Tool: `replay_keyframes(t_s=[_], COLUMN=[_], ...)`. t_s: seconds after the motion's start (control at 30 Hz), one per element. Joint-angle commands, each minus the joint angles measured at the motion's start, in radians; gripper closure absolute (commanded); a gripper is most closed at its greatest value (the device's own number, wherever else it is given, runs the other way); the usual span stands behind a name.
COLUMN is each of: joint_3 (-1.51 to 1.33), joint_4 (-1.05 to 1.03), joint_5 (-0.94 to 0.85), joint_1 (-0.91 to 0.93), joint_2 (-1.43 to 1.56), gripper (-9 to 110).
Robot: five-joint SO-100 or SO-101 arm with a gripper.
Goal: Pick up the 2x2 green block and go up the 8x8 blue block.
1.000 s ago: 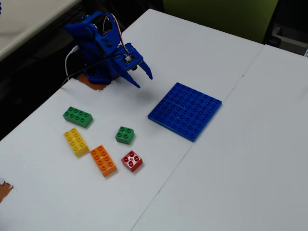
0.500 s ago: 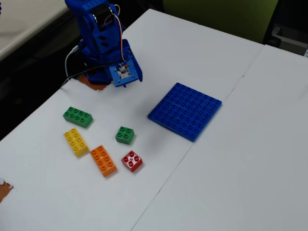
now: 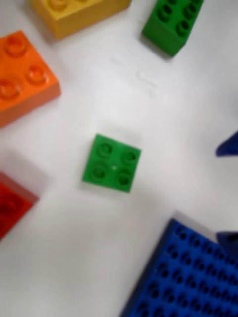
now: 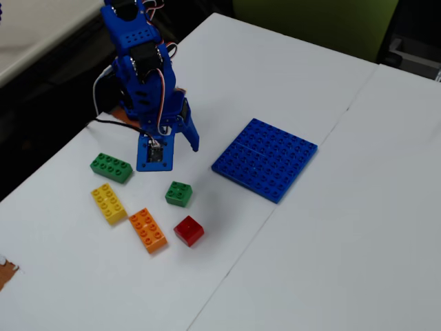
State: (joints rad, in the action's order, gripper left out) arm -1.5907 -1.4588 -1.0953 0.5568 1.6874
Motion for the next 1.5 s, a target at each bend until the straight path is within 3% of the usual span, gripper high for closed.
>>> replay_keyframes(t_s=[0.0, 0.67, 1.47], joint_3=[0.049, 0.066, 0.044], joint_4=[0.002, 0.236, 0.288], joint_5=[0.002, 0.087, 0.052], joint_1=[0.011, 0.133, 0.089], joint_2=[-0.011, -0.250, -0.345], gripper=[83, 69, 82])
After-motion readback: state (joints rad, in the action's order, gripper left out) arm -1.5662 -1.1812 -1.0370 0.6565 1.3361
